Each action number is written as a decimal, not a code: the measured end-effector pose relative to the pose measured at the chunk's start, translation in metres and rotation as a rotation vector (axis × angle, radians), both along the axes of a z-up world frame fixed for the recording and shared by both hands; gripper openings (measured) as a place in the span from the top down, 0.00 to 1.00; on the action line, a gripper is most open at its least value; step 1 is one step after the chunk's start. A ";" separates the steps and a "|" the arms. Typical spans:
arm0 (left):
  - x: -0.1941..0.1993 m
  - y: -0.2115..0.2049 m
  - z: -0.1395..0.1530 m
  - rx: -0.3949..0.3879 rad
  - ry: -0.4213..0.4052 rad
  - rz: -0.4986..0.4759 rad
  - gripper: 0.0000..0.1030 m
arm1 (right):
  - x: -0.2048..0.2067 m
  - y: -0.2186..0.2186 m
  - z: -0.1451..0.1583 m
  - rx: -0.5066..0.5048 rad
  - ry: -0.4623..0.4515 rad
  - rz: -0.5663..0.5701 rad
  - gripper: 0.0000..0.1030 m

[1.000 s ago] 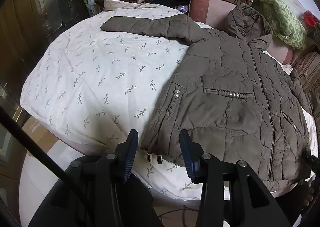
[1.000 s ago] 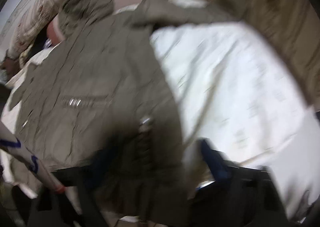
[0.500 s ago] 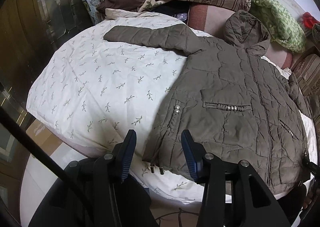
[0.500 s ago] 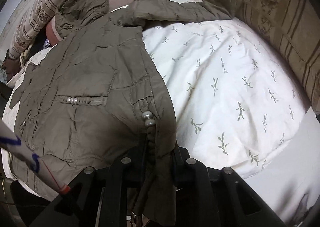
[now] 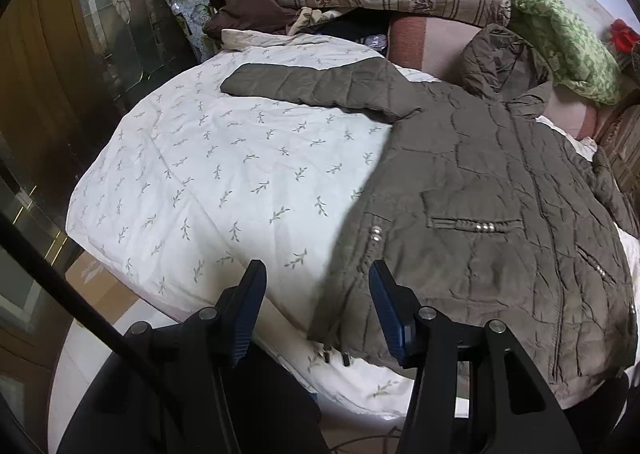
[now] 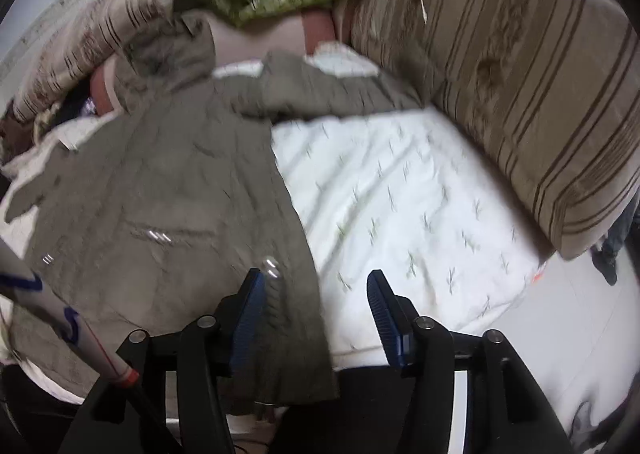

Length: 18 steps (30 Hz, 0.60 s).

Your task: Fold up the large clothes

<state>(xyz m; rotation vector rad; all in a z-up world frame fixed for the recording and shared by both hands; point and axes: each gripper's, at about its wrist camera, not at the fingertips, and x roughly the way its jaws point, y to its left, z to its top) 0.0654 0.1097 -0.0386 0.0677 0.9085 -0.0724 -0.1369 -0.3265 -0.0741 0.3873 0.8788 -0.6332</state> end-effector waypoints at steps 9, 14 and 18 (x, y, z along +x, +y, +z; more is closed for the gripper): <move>0.025 0.016 0.012 -0.008 -0.027 0.002 0.49 | 0.079 0.084 0.024 0.031 -0.169 0.229 0.13; 0.056 0.032 0.022 -0.036 -0.053 0.014 0.40 | 0.154 0.125 -0.004 0.131 -0.099 0.406 0.37; 0.099 0.045 0.028 -0.065 -0.069 0.029 0.40 | 0.201 0.136 -0.023 0.128 -0.130 0.432 0.40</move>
